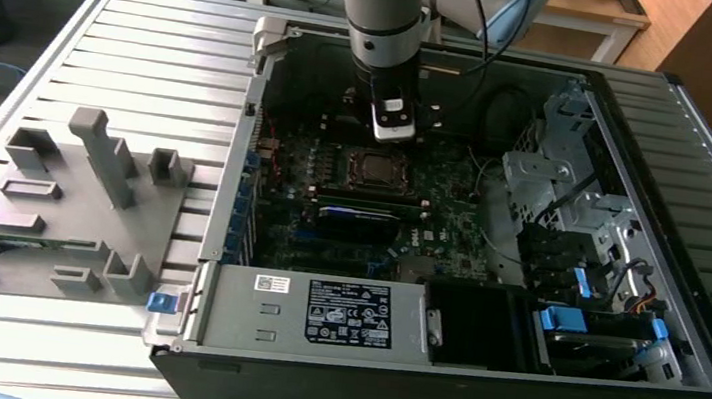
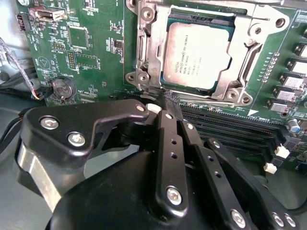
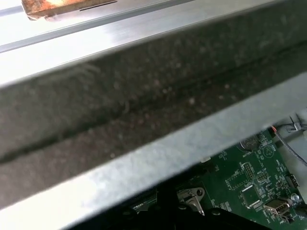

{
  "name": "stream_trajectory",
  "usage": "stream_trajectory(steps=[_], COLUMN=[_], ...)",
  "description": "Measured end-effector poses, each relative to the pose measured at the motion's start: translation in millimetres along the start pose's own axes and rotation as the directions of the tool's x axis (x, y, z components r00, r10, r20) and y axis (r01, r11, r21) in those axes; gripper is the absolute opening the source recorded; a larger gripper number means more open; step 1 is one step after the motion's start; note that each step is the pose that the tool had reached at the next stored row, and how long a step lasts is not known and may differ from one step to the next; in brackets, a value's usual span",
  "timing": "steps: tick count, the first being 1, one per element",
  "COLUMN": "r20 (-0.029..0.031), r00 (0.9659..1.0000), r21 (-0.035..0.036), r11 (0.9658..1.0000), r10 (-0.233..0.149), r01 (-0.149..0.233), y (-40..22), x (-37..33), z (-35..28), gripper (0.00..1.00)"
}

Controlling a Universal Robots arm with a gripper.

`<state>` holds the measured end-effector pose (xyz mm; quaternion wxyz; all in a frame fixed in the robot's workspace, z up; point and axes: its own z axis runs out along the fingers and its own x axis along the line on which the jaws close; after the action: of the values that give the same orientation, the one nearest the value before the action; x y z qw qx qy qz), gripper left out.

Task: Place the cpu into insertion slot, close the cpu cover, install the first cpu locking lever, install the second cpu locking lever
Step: 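Install the first cpu locking lever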

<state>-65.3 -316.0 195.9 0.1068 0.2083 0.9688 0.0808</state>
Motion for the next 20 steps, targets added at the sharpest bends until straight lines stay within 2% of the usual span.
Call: stream_trajectory(steps=[20], r20=[0.0007], r00=[1.0000], r21=[0.0003], r11=[1.0000], r10=[0.000], r01=[0.000], y=[0.3], x=[-0.3], z=[-1.5], gripper=[0.11])
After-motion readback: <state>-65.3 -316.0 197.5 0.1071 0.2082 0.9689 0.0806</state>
